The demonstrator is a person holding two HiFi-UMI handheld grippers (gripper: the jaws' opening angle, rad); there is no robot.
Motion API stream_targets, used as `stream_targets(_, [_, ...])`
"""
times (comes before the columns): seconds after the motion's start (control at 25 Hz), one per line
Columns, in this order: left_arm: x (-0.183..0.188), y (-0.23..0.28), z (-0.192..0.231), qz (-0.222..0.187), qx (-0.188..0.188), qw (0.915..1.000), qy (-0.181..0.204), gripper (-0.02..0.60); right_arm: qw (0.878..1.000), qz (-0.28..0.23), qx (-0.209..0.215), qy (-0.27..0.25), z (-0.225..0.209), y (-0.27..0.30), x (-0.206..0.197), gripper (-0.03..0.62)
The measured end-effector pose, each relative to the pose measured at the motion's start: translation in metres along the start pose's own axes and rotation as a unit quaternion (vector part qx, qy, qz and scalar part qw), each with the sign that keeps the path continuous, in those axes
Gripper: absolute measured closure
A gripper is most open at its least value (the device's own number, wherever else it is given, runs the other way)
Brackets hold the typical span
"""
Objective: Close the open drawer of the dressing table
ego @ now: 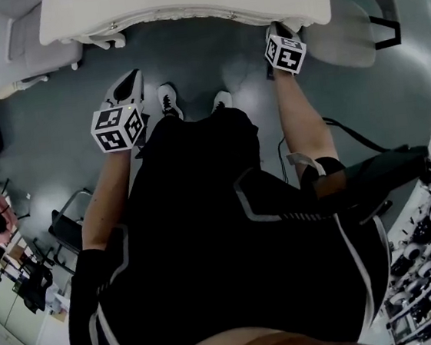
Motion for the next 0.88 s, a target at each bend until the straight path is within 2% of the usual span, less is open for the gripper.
stream_targets(0.12, [0.016,-0.002,0.004,-0.016,-0.016,0.9994,0.026,0.577,1.0,0.008,-0.007,0.019,0.002,-0.021,-0.003,0.588])
stream_targets(0.28, [0.036,-0.009,0.011,-0.04,-0.029,0.9985,0.025,0.577,1.0,0.001,-0.007,0.021,0.008,-0.053,0.004,0.588])
stream_targets(0.4, [0.052,-0.008,0.018,-0.053,-0.048,0.9966,0.04,0.577,0.999,-0.018,-0.012,0.026,0.014,-0.075,0.022,0.588])
stream_targets(0.52, [0.076,0.001,0.02,-0.074,-0.085,0.9915,0.066,0.577,0.998,-0.045,-0.03,0.032,0.013,-0.101,0.048,0.588])
stream_targets(0.76, [0.12,-0.013,0.019,-0.1,-0.118,0.9834,0.095,0.577,0.995,-0.096,-0.023,0.027,0.034,-0.155,0.096,0.588])
stream_targets(0.88, [0.148,-0.014,0.008,-0.124,-0.152,0.9745,0.109,0.577,0.992,-0.123,-0.033,0.013,0.041,-0.183,0.122,0.588])
Point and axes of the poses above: the fingertips, and each gripper's own axes: y forward along the fingers, z to its left, x out of its top, the point moved 4 cm from there along -y, backward along the fingers, and after that the axes turned 8 degrees about -x, right-handed, at the moved point
